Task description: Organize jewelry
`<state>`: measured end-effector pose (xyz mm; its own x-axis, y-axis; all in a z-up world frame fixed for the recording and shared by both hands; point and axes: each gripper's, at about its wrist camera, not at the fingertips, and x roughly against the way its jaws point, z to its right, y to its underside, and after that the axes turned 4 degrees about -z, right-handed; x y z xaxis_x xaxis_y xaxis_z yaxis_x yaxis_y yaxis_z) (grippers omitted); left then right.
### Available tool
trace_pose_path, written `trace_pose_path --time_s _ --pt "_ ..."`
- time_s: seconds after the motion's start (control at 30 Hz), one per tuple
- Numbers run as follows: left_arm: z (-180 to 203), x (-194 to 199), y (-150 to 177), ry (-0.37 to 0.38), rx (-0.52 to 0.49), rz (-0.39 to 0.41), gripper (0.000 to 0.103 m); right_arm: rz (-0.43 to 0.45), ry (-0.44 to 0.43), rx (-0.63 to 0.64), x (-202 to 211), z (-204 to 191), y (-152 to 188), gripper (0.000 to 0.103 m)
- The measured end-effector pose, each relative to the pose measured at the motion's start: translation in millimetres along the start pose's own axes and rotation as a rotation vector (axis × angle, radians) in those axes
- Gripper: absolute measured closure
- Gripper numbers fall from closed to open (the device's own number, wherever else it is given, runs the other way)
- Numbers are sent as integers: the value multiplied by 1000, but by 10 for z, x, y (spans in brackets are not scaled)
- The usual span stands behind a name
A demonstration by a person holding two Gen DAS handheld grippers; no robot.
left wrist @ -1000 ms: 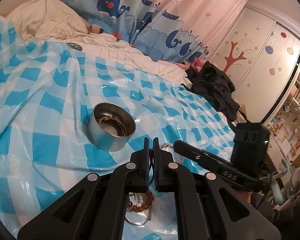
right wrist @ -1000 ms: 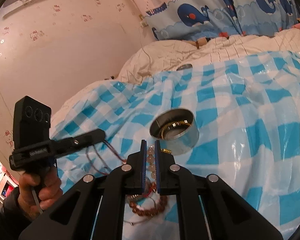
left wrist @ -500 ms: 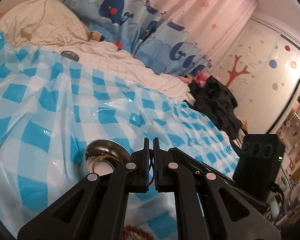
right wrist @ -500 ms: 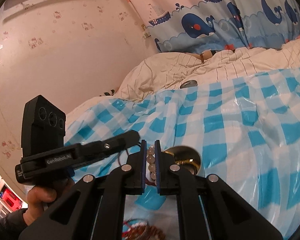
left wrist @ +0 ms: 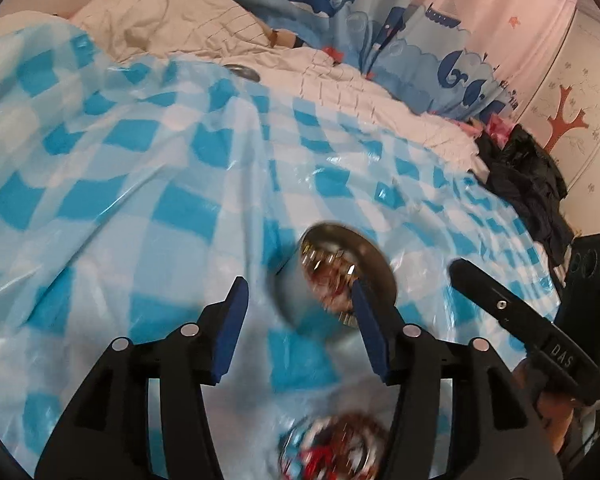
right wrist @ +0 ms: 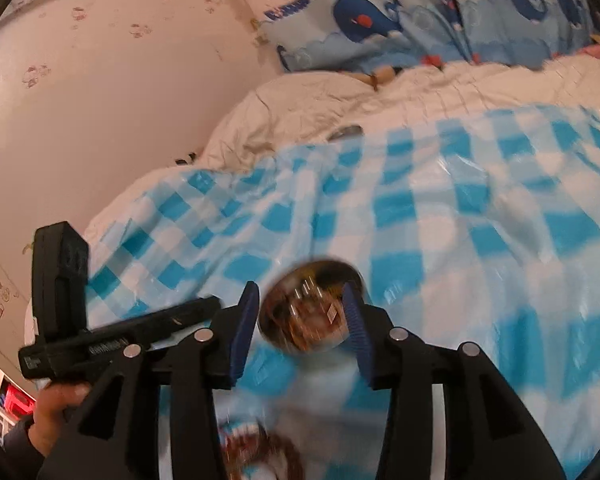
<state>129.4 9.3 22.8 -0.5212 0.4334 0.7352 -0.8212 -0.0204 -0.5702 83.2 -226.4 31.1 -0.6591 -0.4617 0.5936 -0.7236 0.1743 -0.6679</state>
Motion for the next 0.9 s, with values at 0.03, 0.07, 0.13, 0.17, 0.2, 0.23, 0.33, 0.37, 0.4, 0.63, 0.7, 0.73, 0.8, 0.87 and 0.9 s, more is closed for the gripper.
trace_pose_path --time_s 0.03,0.07,0.13,0.17,0.2,0.23,0.33,0.37,0.4,0.63,0.7,0.73,0.8,0.87,0.9 --pt "-2 60 78 -23 -12 -2 50 -26 22 -15 53 32 126 56" --pt "-2 117 139 -41 -22 -2 49 -43 40 -20 72 50 203 55" --pt "0 207 306 -89 -49 -10 44 -98 111 -24 96 79 431 50" --pt "7 235 371 -104 -59 -16 43 -114 130 -28 93 90 496 50" --pt "11 254 440 -118 -69 -21 41 -131 135 -36 89 93 570 48" --pt "11 260 478 -126 -74 -25 39 -138 134 -41 88 96 614 44" --pt "18 251 562 -149 -107 -39 38 -149 158 -18 33 53 699 35" --pt "22 246 580 -162 -117 -40 37 -152 168 -3 11 31 712 35" --pt "24 249 602 -175 -130 -40 37 -155 176 7 -4 20 724 34" --pt "45 262 602 -202 -162 -31 31 -187 230 18 -147 48 778 21" --pt "77 258 615 -217 -184 -30 30 -186 233 22 -150 34 774 17" --pt "98 255 618 -225 -195 -29 30 -185 234 24 -153 27 772 15" --pt "157 249 636 -243 -228 -25 30 -185 236 23 -160 24 769 14" --pt "218 245 655 -257 -261 -22 30 -188 237 24 -167 23 769 14" --pt "248 241 663 -265 -278 -19 30 -188 236 24 -168 21 770 14"
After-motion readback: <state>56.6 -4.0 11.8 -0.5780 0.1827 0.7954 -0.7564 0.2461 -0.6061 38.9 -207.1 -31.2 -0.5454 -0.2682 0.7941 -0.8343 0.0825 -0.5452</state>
